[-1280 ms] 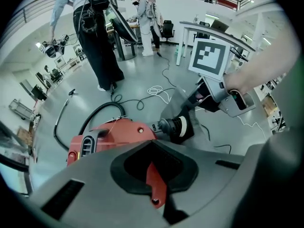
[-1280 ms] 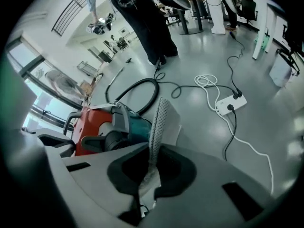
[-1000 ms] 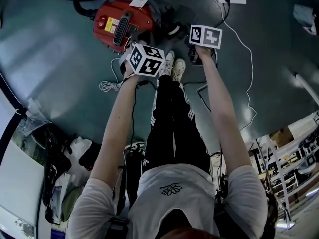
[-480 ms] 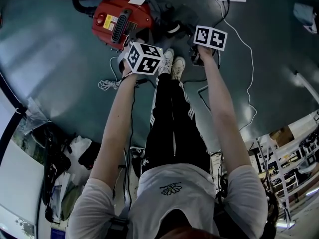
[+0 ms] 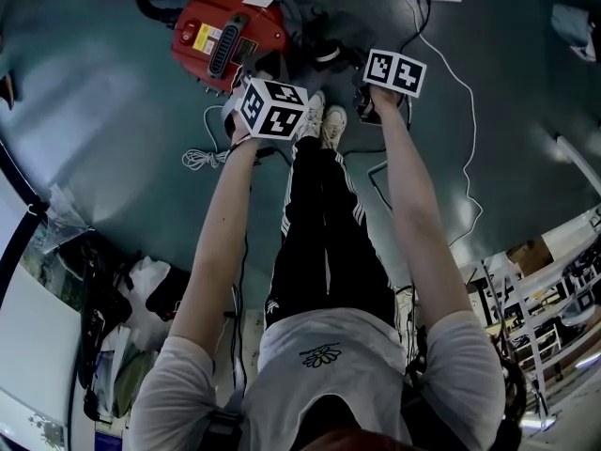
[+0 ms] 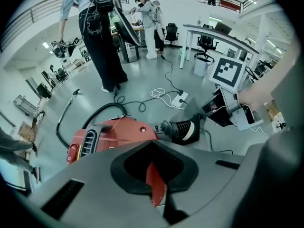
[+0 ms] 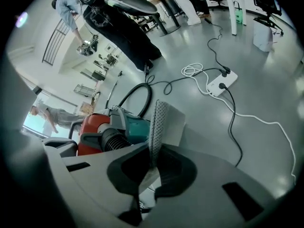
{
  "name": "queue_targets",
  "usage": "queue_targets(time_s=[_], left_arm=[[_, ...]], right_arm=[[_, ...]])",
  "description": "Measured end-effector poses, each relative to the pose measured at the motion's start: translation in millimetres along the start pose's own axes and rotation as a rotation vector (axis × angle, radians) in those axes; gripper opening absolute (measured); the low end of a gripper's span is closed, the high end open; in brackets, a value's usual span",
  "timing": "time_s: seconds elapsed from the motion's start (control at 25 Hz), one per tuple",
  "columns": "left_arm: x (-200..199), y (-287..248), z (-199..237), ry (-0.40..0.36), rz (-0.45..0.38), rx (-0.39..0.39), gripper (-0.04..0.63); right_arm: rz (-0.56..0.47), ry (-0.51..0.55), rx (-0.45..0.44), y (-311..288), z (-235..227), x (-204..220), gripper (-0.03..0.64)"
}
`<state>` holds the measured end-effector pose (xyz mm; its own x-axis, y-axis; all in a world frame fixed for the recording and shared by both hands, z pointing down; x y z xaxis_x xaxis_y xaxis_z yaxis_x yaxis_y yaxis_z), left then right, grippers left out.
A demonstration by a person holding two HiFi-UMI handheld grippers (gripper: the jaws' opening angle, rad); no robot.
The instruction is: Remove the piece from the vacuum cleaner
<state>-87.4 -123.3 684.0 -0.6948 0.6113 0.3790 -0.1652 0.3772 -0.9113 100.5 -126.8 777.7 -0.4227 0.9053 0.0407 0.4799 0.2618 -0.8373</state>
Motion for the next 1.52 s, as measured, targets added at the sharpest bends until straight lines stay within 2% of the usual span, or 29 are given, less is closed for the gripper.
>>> queue_targets(time_s=[0.24, 0.48, 0.56, 0.64, 0.68, 0.72, 0.8, 0.84, 1.0, 1.16, 1.24, 1.32, 1.4, 1.52], left_arm=[[0.1, -0.7, -0.1, 0.007, -0.008, -0.008, 0.006], [0.9, -1.0, -0.6, 0.010, -0.010, -0.008, 0.005], [0.1, -0.9, -0.3, 0.014, -0.013, -0.007, 0.005], [-0.4, 0.0, 0.1, 0.016, -0.019, -0.008, 0.006], [-0.3, 0.5, -0.3, 0.014, -0.024, -0.010, 0.006], [-0.1, 1.0, -0.6, 0.011, -0.032, -0.015, 0.006], [0.7, 1.2, -0.1, 0.011, -0.051, -0.035, 0.006], [1.0, 1.1, 0.5, 0.021, -0.056, -0.046, 0.005], [0.5, 0.2, -0.3, 0.058, -0.037, -0.046, 0.006], [-1.1, -0.5, 0.1, 0.027, 0.004, -0.003, 0.006], [-2.1, -2.8, 1.8, 0.079, 0.033, 0.027, 0.005], [-1.8, -1.9, 4.9, 0.197, 0.051, 0.030, 0.005], [-8.8, 9.5, 7.7, 0.287, 0.027, 0.006, 0.005], [-36.7, 36.0, 1.7, 0.298, -0.027, 0.000, 0.006]], right_arm=[[-0.013, -0.034, 0.017, 0.1, -5.1, 3.6, 0.025], [-0.005, -0.022, 0.037, 0.1, -6.4, 5.1, 0.025], [0.030, 0.053, 0.115, 1.4, -15.4, 8.6, 0.025], [0.140, 0.258, 0.288, 7.1, -43.8, 27.3, 0.023], [0.181, 0.321, 0.342, 12.9, -61.8, 39.5, 0.023], [0.188, 0.313, 0.356, 19.7, -77.6, 48.7, 0.023], [0.157, 0.225, 0.333, 30.2, -94.1, 55.8, 0.023], [0.154, 0.220, 0.328, 32.4, -95.3, 56.5, 0.023], [0.144, 0.271, 0.310, 34.1, -81.7, 51.0, 0.023], [0.133, 0.294, 0.291, 39.9, -62.0, 43.9, 0.023], [0.111, 0.282, 0.289, 48.9, -54.9, 39.3, 0.023], [0.084, 0.242, 0.298, 59.9, -49.0, 35.7, 0.023], [0.056, 0.196, 0.312, 72.5, -40.6, 31.6, 0.023], [0.015, 0.154, 0.310, 97.7, -22.7, 24.9, 0.023]])
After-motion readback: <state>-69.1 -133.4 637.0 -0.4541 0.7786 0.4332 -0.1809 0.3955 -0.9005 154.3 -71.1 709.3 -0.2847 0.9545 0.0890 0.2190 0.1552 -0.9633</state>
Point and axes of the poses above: the fingertips, and each gripper's own axes: y backward along the fingers, z to its left, x out of its underside, the point moved 4 cm from there along y, backward along the fingers, and after that the axes turned 11 degrees about -y, right-handed, at the moved point
